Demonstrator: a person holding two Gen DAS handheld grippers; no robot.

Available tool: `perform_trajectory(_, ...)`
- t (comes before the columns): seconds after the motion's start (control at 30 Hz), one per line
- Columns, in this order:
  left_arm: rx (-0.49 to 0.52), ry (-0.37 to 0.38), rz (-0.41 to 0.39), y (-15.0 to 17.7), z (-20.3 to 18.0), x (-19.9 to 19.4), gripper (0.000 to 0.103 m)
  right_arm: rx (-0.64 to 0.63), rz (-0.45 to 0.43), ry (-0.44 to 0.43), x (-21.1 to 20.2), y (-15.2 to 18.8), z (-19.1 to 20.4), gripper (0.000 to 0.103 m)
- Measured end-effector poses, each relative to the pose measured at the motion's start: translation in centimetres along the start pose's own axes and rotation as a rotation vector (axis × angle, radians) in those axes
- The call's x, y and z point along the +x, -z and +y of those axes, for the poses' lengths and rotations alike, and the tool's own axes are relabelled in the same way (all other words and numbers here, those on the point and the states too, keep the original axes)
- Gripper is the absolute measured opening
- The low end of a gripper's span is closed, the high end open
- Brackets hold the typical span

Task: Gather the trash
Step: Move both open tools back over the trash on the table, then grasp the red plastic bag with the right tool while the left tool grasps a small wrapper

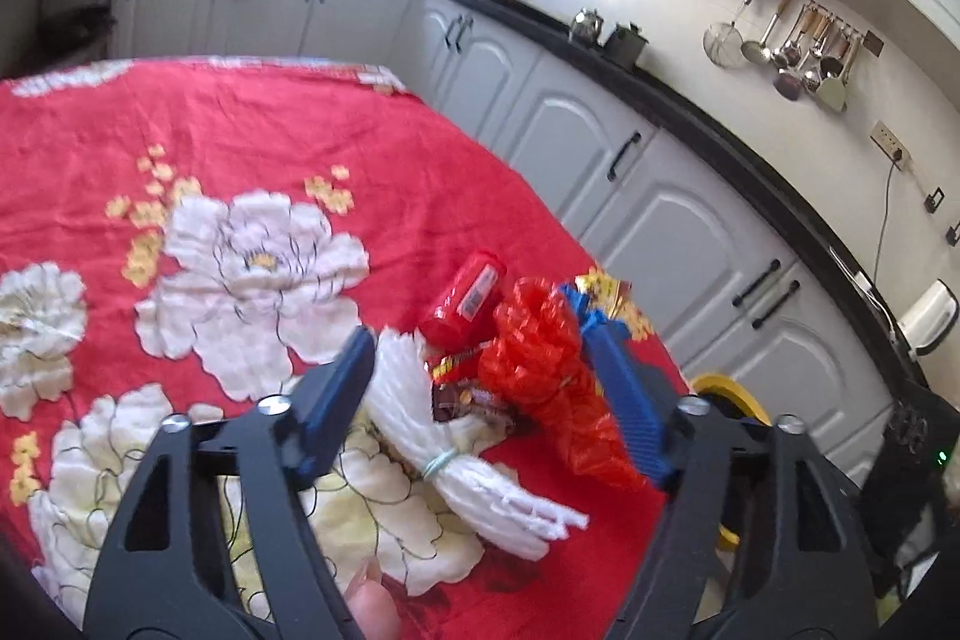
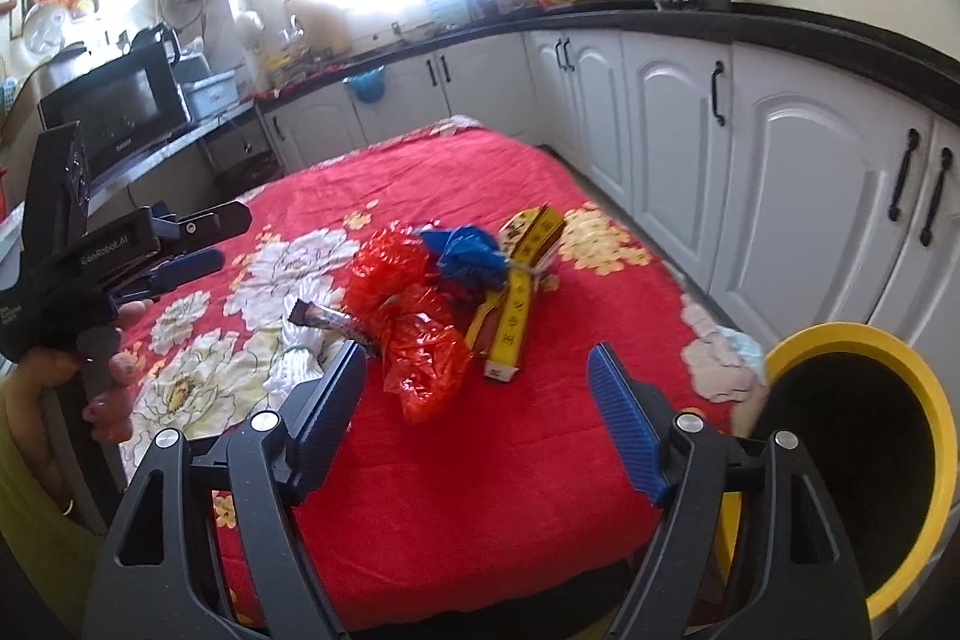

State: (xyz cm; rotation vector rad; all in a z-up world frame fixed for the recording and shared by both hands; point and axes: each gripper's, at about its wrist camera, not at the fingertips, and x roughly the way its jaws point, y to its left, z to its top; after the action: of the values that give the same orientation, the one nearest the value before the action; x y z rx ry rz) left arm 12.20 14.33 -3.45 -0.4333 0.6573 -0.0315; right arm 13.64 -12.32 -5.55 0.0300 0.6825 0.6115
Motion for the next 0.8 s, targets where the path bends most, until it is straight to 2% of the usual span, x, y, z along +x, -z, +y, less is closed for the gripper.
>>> perform_trajectory(0.1,-0.008,0.03,0.046,0.5,0.8,0.9,0.044,0.003,0.031,-0.001,1.3,0.1,0.0,0.073)
perform_trajectory(0.17,-0.012,0.049,0.078,1.0,1.2,1.6,0.039,-0.001,0.05,-0.003,2.2,0.1,0.1,0.071)
perform_trajectory(0.33,-0.025,0.054,0.111,1.8,1.8,2.9,0.038,-0.008,0.1,-0.021,4.3,0.5,0.4,0.063)
perform_trajectory(0.63,-0.015,0.062,0.122,2.1,1.8,4.0,0.037,0.013,0.154,-0.049,6.8,0.7,0.5,0.058)
perform_trajectory(0.7,-0.018,0.061,0.126,2.1,1.8,4.1,0.031,0.019,0.164,-0.056,7.3,0.7,0.5,0.056)
perform_trajectory(0.8,-0.021,0.062,0.133,2.3,1.9,4.4,0.028,0.019,0.175,-0.063,7.8,0.6,0.5,0.051)
